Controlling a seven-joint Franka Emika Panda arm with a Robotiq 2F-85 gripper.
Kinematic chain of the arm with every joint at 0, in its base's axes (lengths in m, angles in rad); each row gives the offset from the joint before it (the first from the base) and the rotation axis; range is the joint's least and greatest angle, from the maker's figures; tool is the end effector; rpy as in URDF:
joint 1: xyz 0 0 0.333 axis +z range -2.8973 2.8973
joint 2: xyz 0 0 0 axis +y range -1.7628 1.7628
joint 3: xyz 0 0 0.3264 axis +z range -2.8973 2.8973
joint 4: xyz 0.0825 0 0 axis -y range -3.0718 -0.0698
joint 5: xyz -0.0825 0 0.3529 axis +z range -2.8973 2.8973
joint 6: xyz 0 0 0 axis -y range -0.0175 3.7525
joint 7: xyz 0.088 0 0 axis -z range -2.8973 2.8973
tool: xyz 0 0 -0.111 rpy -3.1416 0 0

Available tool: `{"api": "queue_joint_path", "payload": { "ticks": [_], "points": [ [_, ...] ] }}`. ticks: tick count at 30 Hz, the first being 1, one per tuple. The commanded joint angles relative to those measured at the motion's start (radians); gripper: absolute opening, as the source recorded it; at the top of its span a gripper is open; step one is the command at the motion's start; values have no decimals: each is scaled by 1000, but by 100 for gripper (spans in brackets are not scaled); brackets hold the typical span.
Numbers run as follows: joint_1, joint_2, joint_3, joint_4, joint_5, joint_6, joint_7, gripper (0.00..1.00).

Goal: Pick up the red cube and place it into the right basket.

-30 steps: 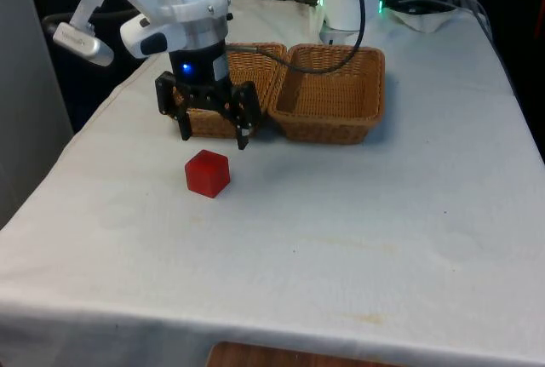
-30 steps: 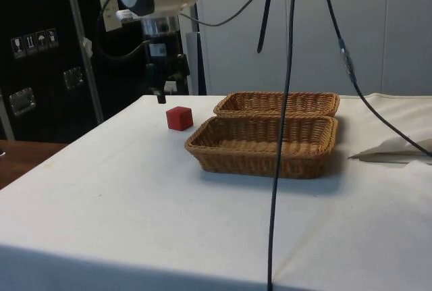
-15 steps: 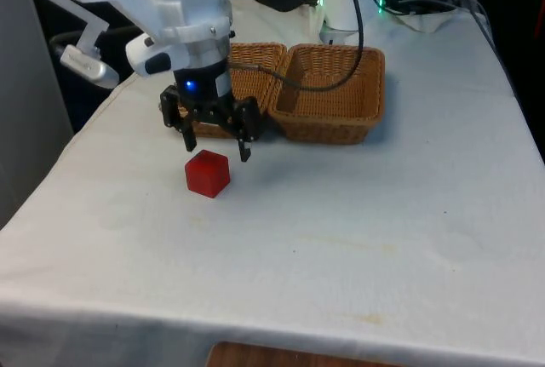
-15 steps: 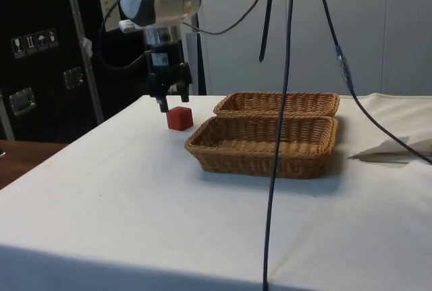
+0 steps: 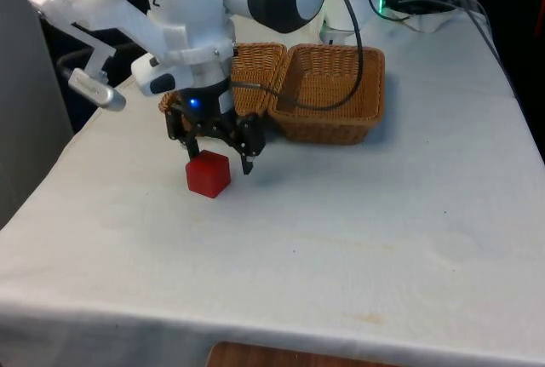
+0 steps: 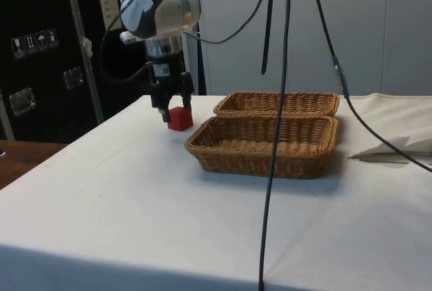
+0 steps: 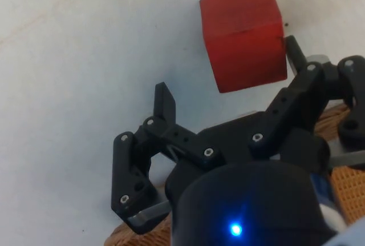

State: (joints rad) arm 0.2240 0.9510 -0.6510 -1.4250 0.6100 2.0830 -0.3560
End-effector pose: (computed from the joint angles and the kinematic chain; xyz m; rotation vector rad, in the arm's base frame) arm 0.6754 -0.1665 0.2106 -3.1058 0.3314 0.1236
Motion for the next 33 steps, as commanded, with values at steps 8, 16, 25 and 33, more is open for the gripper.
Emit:
{"api": "queue_joint_path", "payload": {
  "ticks": [8,16,25,33],
  "points": [
    [-4,23,1,17,15,1,8,92],
    [-3,26,1,18,16,2,12,4],
    [2,12,-6,6,11,-2,10,4],
    [32,-52,-43,-51,1,-28,-4,4]
  ]
}}
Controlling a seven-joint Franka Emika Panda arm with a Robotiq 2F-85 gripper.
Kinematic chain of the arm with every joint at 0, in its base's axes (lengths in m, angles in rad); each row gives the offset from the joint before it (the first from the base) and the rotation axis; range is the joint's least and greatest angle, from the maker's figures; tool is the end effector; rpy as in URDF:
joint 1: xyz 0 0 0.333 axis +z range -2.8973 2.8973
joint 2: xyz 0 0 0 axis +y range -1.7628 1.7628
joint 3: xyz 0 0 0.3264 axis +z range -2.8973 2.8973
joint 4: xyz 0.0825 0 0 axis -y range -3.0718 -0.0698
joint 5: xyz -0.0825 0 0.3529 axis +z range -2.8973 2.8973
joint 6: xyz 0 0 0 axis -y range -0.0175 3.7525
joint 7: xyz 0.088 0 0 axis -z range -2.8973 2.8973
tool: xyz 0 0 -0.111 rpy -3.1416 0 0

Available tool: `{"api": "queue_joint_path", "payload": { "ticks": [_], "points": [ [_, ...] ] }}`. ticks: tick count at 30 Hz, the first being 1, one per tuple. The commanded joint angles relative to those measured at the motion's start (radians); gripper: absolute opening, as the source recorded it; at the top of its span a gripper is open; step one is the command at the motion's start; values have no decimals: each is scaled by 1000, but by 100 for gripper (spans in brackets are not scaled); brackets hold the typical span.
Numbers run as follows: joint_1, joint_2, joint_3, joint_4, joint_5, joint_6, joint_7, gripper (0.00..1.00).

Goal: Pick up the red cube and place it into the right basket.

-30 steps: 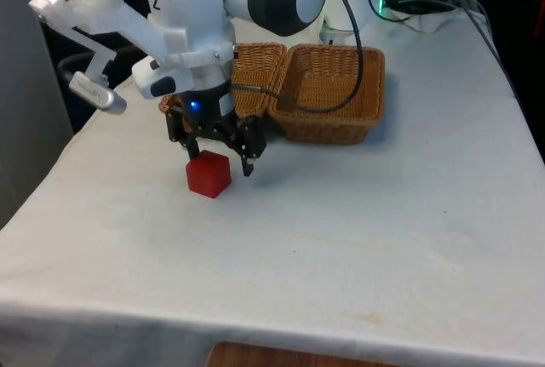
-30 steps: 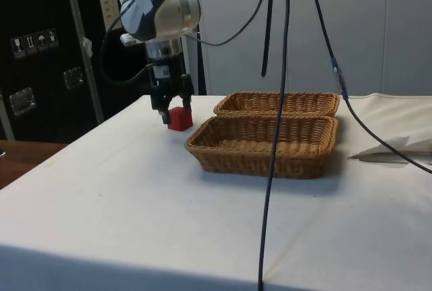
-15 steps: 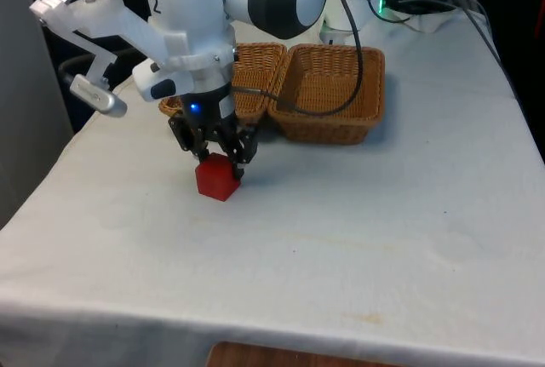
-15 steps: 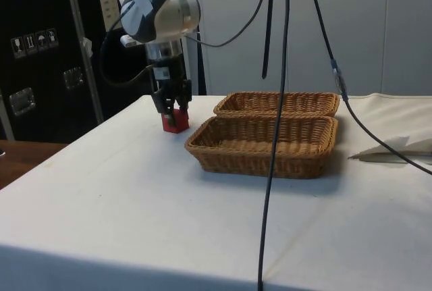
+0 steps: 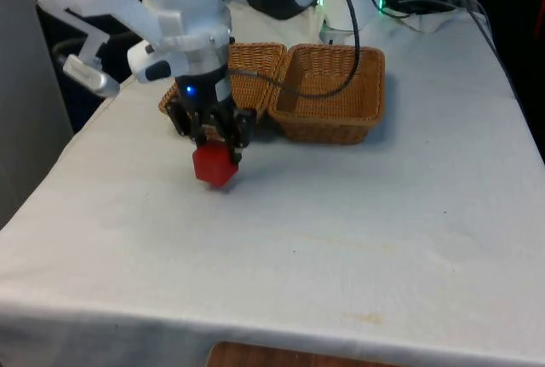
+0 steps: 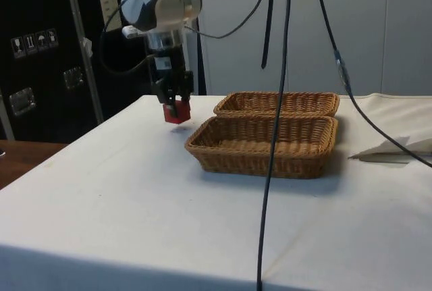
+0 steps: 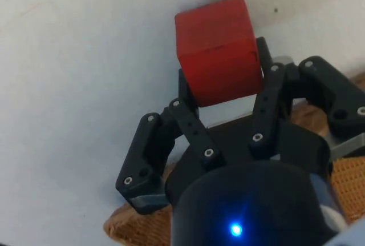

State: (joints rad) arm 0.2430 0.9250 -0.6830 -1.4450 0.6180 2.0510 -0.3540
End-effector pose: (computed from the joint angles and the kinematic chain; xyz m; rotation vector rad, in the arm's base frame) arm 0.6699 -0.1690 0.2254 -3.0955 0.3565 0.1381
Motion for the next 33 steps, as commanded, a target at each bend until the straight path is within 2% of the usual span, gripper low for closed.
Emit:
{"api": "queue_joint_path", "payload": {
  "ticks": [1,2,8,9,10,17,18,19,25,26,27,33],
  "points": [
    [4,-11,-3,-9,-4,-3,-1,4],
    [19,-44,-15,-48,-15,2,-7,4],
    [34,-115,-22,-109,-49,-4,-6,4],
    [25,-108,-13,-101,-45,-6,-5,4],
    [36,-127,-23,-118,-54,-5,-6,4],
    [54,-236,-32,-202,-113,-12,-1,4],
    [44,-222,-22,-190,-103,-10,-4,4],
    [55,-248,-33,-210,-120,-13,0,4],
    [62,-316,-37,-253,-162,-21,6,4],
    [52,-304,-27,-243,-152,-20,1,4],
    [64,-336,-39,-266,-175,-25,6,4],
    [73,-411,-44,-319,-230,-28,9,4]
  ]
}}
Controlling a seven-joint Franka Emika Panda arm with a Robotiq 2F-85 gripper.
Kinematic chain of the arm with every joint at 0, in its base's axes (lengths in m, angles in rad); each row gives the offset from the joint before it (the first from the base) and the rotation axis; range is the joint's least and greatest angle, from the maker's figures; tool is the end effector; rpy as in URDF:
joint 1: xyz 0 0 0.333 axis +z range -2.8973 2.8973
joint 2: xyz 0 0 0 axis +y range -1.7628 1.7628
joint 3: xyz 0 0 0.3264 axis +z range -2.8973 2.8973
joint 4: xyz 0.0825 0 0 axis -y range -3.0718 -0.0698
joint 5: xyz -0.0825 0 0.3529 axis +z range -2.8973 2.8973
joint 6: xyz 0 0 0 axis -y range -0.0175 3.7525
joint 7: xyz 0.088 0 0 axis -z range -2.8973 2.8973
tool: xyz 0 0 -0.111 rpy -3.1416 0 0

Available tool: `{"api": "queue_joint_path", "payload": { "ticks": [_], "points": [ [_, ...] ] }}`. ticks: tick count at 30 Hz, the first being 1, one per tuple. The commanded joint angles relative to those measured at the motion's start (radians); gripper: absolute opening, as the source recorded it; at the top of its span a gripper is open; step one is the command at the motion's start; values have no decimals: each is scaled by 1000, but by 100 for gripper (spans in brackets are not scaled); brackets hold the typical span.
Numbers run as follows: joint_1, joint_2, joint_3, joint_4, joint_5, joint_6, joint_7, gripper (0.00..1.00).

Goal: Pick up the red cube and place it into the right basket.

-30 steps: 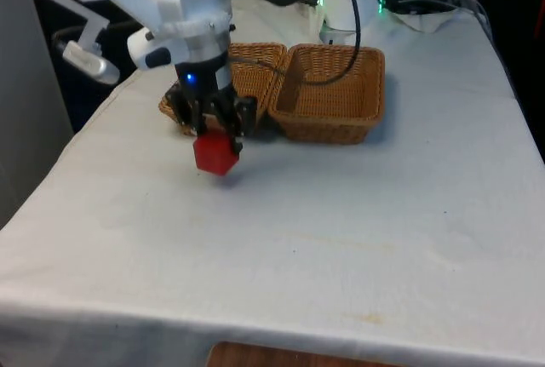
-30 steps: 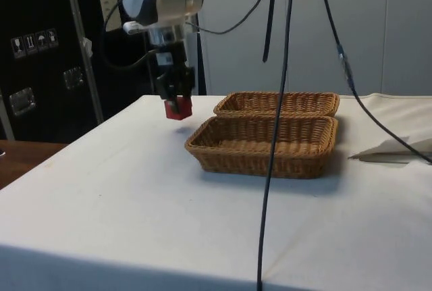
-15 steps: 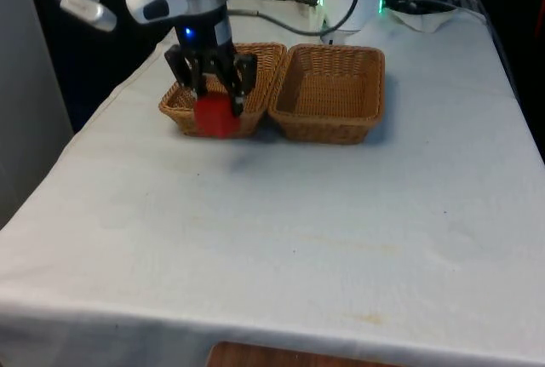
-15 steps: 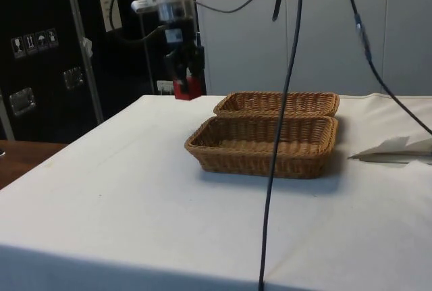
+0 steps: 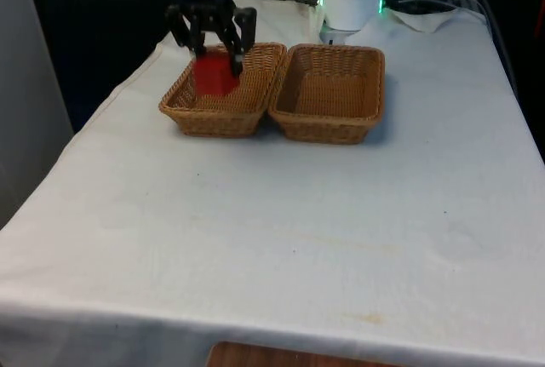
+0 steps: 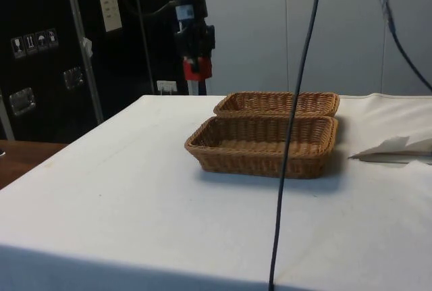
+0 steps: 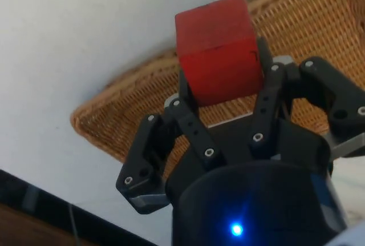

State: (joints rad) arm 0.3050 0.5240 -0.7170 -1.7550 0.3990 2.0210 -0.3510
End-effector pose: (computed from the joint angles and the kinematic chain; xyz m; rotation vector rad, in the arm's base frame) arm 0.5921 -0.1801 0.3424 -3.0728 0.3239 0.1489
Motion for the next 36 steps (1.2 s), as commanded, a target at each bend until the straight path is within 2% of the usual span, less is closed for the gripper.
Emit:
{"api": "queue_joint_path", "payload": {
  "ticks": [1,2,3,4,8,10,11,12,16,20,21,22,27,28,31,36],
  "points": [
    [11,-21,-10,-16,-19,2,7,4],
    [12,-31,-9,-23,-26,2,8,4],
    [1,-23,0,-16,-16,0,1,4],
    [13,-42,-10,-31,-35,2,9,4],
    [15,-88,-10,-60,-70,0,12,4],
    [15,-119,-9,-80,-96,-1,16,4],
    [5,-114,0,-75,-86,-3,8,4],
    [16,-129,-9,-86,-105,-2,18,4],
    [15,-174,-6,-124,-143,4,23,4],
    [13,-200,-4,-161,-155,19,14,4],
    [8,-190,0,-146,-147,0,15,4],
    [12,-205,-4,-171,-157,24,11,4],
    [10,-229,-8,-242,-153,74,-16,4],
    [7,-217,-5,-227,-150,55,-13,4],
    [11,-250,-12,-290,-155,109,-26,4],
    [12,-277,-16,-344,-161,147,-34,4]
  ]
}}
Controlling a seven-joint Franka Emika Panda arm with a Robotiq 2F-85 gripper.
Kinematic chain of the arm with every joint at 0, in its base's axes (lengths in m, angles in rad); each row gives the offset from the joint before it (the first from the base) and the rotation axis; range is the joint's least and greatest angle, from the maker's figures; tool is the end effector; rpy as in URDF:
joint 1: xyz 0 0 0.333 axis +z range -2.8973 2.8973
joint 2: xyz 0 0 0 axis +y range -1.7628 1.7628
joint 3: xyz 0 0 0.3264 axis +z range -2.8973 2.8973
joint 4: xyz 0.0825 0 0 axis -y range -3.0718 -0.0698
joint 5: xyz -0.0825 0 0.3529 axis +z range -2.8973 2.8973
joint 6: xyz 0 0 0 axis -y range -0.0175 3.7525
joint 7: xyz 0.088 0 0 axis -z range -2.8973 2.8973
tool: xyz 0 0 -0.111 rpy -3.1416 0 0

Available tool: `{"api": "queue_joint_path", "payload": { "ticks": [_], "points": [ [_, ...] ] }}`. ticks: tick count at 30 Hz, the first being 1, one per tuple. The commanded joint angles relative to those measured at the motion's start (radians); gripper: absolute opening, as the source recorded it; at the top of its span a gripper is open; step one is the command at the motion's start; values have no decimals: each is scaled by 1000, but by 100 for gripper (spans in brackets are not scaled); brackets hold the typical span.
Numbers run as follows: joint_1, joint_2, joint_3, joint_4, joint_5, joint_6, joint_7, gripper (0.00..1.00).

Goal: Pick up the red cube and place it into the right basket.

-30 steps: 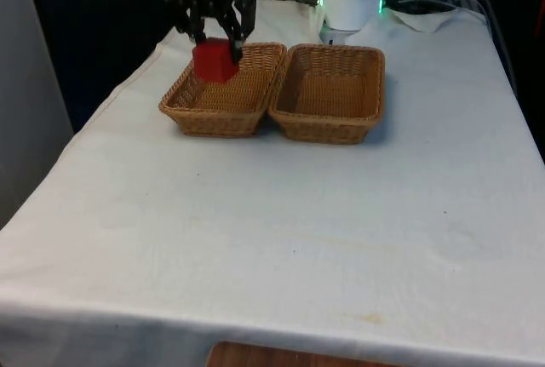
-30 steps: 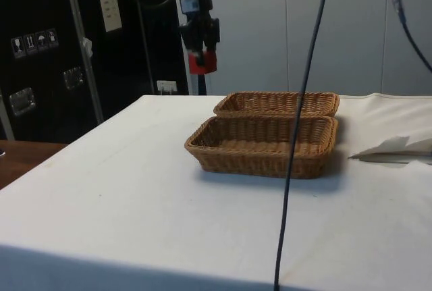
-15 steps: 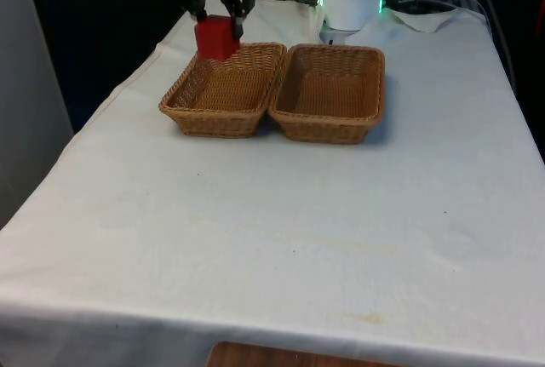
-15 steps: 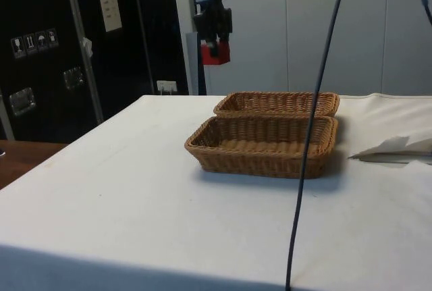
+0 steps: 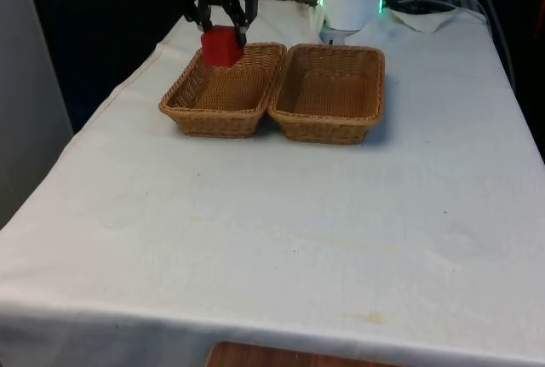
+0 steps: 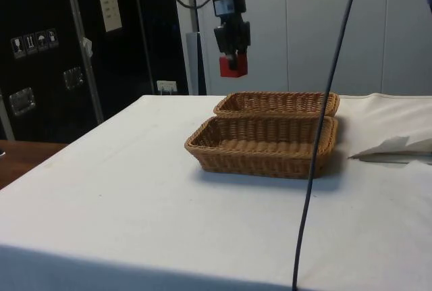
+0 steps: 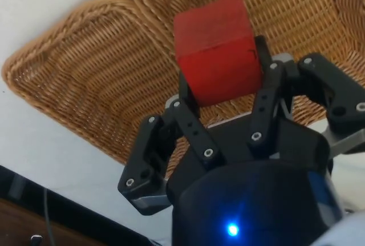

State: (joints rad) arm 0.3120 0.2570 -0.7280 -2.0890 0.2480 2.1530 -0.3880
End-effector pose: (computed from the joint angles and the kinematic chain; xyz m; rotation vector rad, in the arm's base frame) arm 0.5015 -0.1971 0.3468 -3.0561 0.2626 0.1471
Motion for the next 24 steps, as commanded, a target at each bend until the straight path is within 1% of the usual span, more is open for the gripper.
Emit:
{"api": "queue_joint_path", "payload": {
  "ticks": [1,2,4,9,10,11,14,15,16,17,18,19,23,24],
  "points": [
    [5,-15,-6,-23,-10,26,0,4],
    [5,-15,-6,-23,-10,26,0,4],
    [4,-29,-7,-59,-10,53,-9,4],
    [2,-44,-9,-123,-4,105,-27,4],
    [0,-40,-8,-129,0,104,-29,4],
    [1,-49,-10,-147,-1,126,-34,4],
    [1,-57,-10,-187,3,164,-44,4],
    [1,-61,-10,-213,7,190,-51,4],
    [1,-61,-10,-213,7,190,-51,4],
    [0,-52,-9,-194,2,165,-44,4],
    [0,-62,-9,-226,8,203,-54,4],
    [0,-64,-9,-250,12,228,-60,4],
    [0,-62,-4,-292,22,277,-71,4],
    [-2,-57,0,-309,32,300,-78,4]
  ]
}}
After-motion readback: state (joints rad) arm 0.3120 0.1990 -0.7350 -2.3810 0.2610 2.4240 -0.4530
